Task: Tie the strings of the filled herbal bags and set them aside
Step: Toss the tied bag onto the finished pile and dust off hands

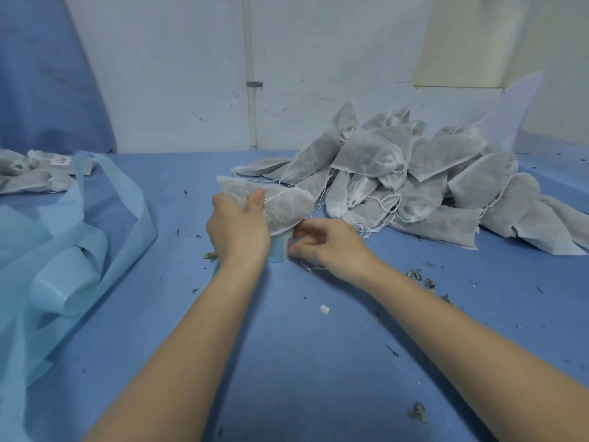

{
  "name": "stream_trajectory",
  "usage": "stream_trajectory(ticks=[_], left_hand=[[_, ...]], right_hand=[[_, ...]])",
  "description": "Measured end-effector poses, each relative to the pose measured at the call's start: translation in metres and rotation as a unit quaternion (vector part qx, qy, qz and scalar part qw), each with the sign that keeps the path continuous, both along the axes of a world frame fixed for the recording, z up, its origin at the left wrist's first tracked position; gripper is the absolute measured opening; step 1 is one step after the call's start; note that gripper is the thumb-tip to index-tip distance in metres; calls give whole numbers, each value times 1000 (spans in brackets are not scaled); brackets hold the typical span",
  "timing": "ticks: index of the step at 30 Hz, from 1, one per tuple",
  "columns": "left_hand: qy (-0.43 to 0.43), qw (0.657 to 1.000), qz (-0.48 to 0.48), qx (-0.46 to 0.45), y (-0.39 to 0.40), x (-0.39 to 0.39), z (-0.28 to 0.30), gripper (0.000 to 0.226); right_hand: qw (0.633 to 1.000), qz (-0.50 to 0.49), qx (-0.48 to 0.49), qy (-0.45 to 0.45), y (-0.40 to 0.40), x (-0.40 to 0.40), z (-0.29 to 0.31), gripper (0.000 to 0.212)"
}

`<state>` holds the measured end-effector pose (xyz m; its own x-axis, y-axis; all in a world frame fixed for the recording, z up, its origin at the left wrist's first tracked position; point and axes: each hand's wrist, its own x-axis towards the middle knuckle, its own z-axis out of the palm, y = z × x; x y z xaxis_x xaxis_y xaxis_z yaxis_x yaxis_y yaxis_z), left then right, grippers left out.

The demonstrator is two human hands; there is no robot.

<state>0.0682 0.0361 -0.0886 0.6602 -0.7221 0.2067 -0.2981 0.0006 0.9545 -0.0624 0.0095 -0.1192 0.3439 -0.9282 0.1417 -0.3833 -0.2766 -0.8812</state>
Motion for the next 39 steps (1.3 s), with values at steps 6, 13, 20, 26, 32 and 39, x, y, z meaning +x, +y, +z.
stream_trajectory(ticks=[6,13,20,26,32,39], left_hand=[[20,1000,-2,4,-2,4,-2,37],[19,1000,0,12,-3,6,-3,35],[10,1000,3,17,-5,5,-5,37],[-2,1000,9,12,-5,5,-4,42],[4,1000,7,-9,-5,6,-4,40],[-26,987,-129,-88,5,-4,2,20]], right_hand=[[997,-48,-61,-18,-2,2,-3,18],[994,-71,-87,-8,-5,0,-1,18],[988,-120,-98,16,5,3,-3,17],[969,-77,-166,165,28,14,-2,18],[977,39,-151,145,50,0,15,20],[963,-43,-258,67,50,-27,55,22]])
